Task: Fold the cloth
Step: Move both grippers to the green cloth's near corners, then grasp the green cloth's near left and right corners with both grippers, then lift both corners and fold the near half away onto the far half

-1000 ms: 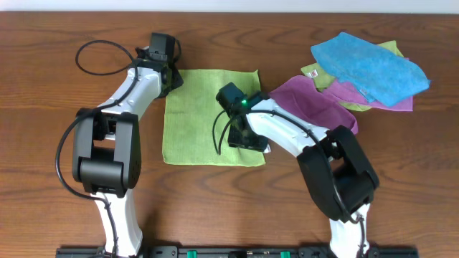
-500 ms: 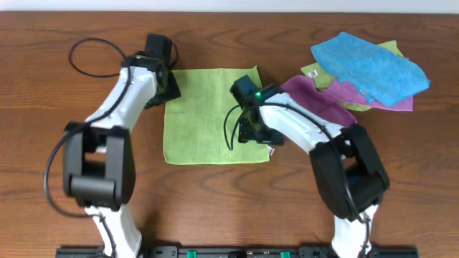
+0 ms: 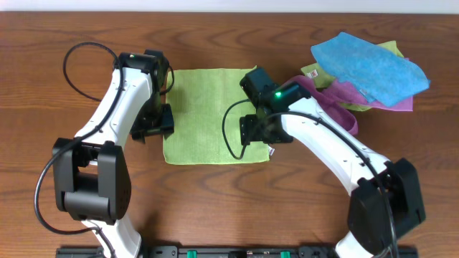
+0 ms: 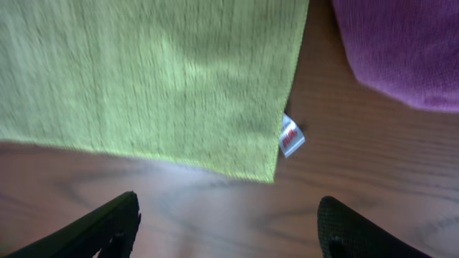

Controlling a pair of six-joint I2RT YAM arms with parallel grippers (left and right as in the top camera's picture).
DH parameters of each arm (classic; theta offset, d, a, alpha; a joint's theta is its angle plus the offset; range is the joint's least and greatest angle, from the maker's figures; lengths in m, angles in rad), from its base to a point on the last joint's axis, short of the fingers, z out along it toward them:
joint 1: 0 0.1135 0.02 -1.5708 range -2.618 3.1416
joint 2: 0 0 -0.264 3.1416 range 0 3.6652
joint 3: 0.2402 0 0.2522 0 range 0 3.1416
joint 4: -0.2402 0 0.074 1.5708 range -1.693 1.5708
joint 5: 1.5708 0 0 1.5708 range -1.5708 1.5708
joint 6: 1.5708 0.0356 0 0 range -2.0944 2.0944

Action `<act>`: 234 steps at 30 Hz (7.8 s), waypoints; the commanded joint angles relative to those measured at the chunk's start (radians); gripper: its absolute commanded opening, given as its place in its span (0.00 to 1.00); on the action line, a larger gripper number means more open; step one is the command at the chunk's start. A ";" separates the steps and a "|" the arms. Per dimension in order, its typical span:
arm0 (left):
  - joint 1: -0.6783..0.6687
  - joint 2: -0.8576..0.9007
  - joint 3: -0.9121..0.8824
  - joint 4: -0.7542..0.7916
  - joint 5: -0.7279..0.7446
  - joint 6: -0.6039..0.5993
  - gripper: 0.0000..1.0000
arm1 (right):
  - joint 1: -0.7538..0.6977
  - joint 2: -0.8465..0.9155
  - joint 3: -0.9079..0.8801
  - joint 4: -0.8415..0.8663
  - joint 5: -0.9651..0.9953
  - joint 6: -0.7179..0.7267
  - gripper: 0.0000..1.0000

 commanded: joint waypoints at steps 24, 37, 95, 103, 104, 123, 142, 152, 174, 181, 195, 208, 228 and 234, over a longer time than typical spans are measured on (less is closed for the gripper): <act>-0.003 -0.196 -0.421 0.370 0.083 0.116 0.45 | -0.110 -0.168 -0.370 0.368 -0.415 -0.336 0.83; -0.003 -0.408 -0.661 0.593 0.029 0.113 0.46 | -0.203 -0.324 -0.550 0.481 -0.422 -0.351 0.85; -0.003 -0.285 -0.747 0.895 0.087 -0.208 0.31 | -0.201 -0.200 -0.620 0.676 -0.272 -0.176 0.50; -0.003 -0.285 -0.747 0.895 0.087 -0.212 0.30 | -0.155 -0.200 -0.656 0.717 -0.275 -0.097 0.46; -0.003 -0.285 -0.747 0.895 0.087 -0.212 0.30 | -0.149 -0.200 -0.661 0.736 -0.275 -0.094 0.44; -0.003 -0.285 -0.747 0.895 0.099 -0.212 0.24 | -0.109 -0.200 -0.684 0.751 -0.169 -0.006 0.26; -0.003 -0.285 -0.747 0.910 0.106 -0.234 0.06 | -0.109 -0.200 -0.684 0.800 -0.159 -0.005 0.01; -0.003 -0.285 -0.747 0.908 0.183 -0.233 0.06 | -0.109 -0.201 -0.684 0.803 -0.200 0.018 0.01; -0.003 -0.299 -0.602 0.805 0.102 -0.200 0.06 | -0.111 -0.217 -0.600 0.789 -0.135 0.031 0.02; -0.003 -0.299 -0.602 0.826 0.101 -0.201 0.06 | -0.111 -0.217 -0.600 0.817 -0.102 0.031 0.02; -0.003 -0.299 -0.602 0.927 0.094 -0.251 0.06 | -0.111 -0.217 -0.583 0.882 -0.057 0.023 0.02; -0.003 -0.299 -0.534 0.965 0.048 -0.232 0.06 | -0.153 -0.183 -0.493 0.878 -0.021 -0.037 0.02; -0.003 -0.285 -0.504 1.030 -0.026 -0.226 0.06 | -0.182 -0.096 -0.428 0.923 -0.040 -0.078 0.02; -0.003 -0.234 -0.498 1.064 -0.012 -0.234 0.06 | -0.183 -0.087 -0.377 0.930 -0.030 -0.090 0.01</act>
